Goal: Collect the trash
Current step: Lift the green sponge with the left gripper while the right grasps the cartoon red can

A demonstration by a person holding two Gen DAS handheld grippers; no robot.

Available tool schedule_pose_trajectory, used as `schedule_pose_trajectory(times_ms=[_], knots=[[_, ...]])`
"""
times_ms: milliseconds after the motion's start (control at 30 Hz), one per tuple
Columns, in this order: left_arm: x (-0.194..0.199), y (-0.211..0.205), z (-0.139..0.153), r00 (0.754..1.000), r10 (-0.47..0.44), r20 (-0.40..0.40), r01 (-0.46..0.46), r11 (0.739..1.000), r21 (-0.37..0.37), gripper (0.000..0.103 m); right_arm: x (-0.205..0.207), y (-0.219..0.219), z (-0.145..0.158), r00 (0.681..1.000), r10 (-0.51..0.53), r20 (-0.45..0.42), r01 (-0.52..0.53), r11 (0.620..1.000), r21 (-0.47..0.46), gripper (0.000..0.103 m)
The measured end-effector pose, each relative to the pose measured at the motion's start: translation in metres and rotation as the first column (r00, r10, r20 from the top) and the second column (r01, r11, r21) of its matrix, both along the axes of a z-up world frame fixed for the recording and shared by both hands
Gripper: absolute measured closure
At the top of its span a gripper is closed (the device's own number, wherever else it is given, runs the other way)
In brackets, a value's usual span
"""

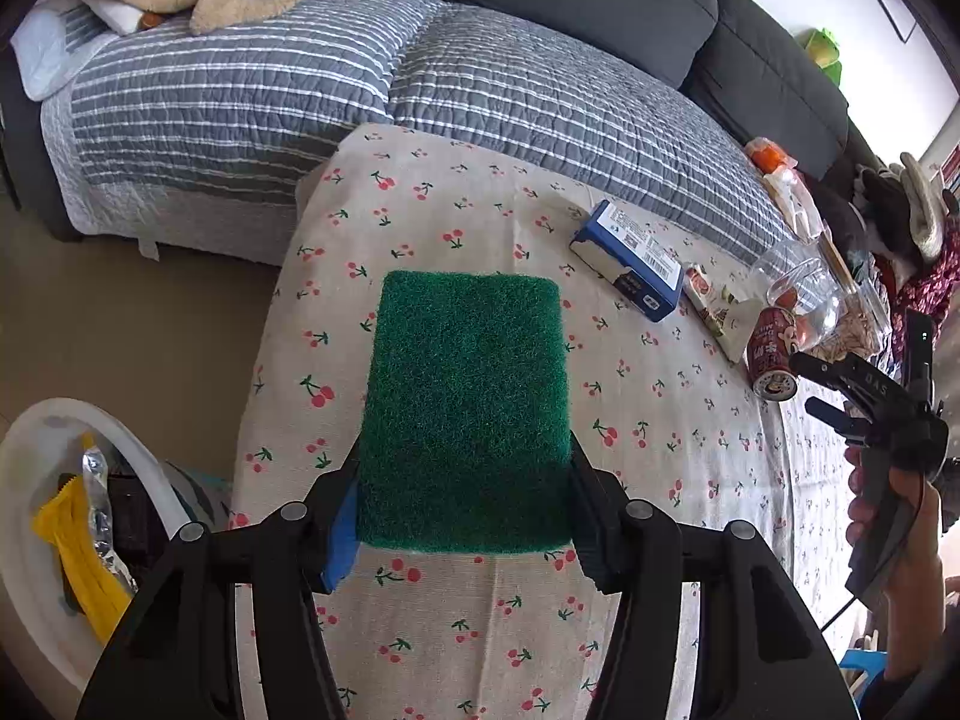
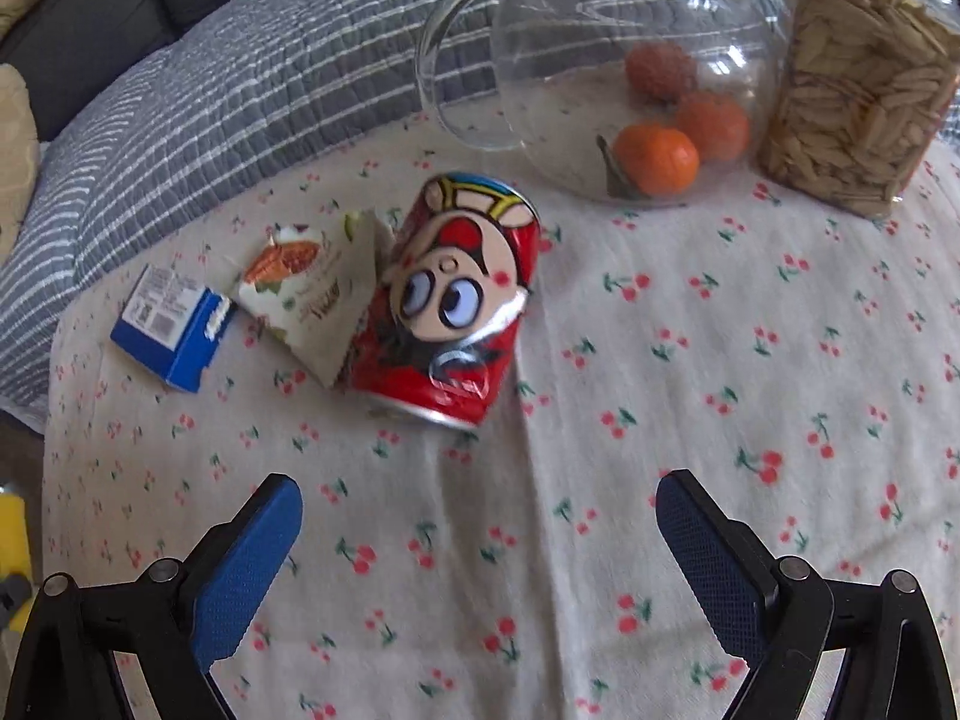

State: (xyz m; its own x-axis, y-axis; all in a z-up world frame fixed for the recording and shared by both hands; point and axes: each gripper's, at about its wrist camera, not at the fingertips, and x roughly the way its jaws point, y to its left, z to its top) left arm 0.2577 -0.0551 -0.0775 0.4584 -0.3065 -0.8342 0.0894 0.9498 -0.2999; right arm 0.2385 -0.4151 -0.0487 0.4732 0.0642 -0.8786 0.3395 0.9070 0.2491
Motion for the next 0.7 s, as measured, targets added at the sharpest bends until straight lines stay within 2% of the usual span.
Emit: schedule_pose_trajectory(times_ms=[133, 300, 367, 500, 700], knots=[[0.000, 0.004, 0.002, 1.000, 0.008, 0.002, -0.008, 1.000, -0.010, 0.043, 0.027, -0.007, -0.005, 0.998, -0.047, 0.038, 0.045, 0.998, 0.040, 0.014], [-0.004, 0.000, 0.001, 1.000, -0.001, -0.004, 0.001, 1.000, -0.007, 0.043, 0.048, -0.004, -0.017, 0.999, -0.030, 0.029, 0.028, 0.997, 0.067, 0.027], [-0.007, -0.002, 0.001, 1.000, -0.009, -0.005, 0.009, 1.000, -0.009, 0.043, 0.053, 0.001, -0.023, 1.000, -0.006, -0.004, 0.006, 0.998, 0.063, 0.047], [-0.016, -0.007, 0.008, 0.999, -0.039, 0.008, 0.039, 0.999, -0.009, 0.043, 0.039, 0.011, -0.019, 1.000, 0.022, -0.013, -0.021, 0.999, 0.037, 0.048], [-0.035, -0.006, 0.014, 0.998, -0.063, 0.012, 0.063, 0.998, -0.016, 0.043, -0.009, 0.017, 0.004, 0.999, 0.035, -0.037, -0.035, 0.999, 0.025, 0.049]])
